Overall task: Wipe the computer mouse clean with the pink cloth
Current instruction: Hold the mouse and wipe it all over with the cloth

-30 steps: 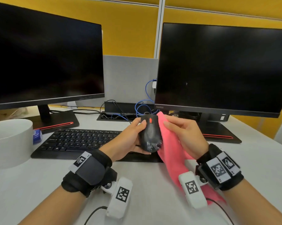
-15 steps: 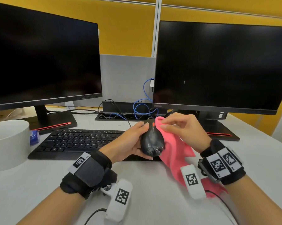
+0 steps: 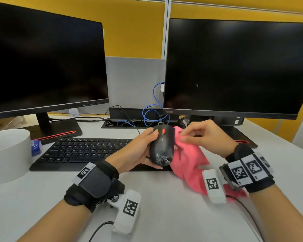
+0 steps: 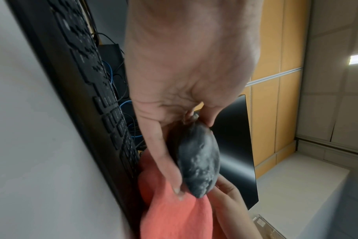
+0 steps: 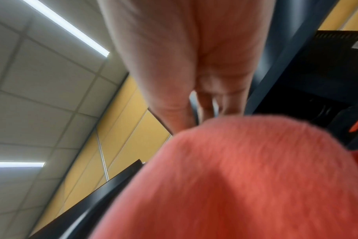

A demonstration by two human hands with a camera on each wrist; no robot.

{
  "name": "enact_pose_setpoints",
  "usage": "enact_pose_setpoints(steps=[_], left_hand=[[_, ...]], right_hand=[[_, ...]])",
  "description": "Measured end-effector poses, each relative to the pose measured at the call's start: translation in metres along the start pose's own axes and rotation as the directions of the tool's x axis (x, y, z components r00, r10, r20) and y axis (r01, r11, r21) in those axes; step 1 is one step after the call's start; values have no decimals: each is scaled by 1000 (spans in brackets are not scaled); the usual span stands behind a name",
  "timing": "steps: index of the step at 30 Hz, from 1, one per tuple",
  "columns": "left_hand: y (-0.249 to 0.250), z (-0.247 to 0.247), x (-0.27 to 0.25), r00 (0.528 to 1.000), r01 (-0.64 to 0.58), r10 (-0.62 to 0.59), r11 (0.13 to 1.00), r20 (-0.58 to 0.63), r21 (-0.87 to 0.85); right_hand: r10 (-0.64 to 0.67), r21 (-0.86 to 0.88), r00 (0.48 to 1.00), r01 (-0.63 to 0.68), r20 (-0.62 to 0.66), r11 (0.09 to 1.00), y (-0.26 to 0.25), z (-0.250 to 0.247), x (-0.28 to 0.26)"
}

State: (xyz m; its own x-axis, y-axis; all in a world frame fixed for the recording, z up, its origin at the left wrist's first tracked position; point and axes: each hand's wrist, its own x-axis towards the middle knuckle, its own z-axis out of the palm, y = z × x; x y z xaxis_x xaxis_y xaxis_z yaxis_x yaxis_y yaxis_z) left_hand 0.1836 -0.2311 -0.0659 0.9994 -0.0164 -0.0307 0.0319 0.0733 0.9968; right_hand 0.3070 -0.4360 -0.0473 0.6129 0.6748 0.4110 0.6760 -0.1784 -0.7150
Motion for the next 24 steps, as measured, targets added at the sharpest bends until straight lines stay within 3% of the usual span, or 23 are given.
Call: enact_pose_setpoints(steps=[2,4,10,13,17,20,24], left_hand=[[-1,1,0,999,-13,13,1000,39,-3],[-1,2,1,997,-24,25,1000,67,-5],[-1,2,2,996,-54,54,999,76,1],[-3,2,2,994,-83,83,997,72,0],[-5,4,3,994,-66,72,995,80,-80],[-6,6,3,993,-54,65,992,96,-117],[-7,8,3,994,-42,58,986,90,-164]], right_hand=[[75,-74,977,-91,-199,993,9,-3,2],[120,29,951,-117,-286,993,11,-1,1],[225,340,937,-127,-267,932,-2,15,-1],[314,521,940,-203,-134,829,-9,28,-1],[247,671,954,-295,169,680,-24,38,-5],[169,629,964,-263,206,732,-23,38,-7],[191,592,965,-262,181,763,-20,38,-7]])
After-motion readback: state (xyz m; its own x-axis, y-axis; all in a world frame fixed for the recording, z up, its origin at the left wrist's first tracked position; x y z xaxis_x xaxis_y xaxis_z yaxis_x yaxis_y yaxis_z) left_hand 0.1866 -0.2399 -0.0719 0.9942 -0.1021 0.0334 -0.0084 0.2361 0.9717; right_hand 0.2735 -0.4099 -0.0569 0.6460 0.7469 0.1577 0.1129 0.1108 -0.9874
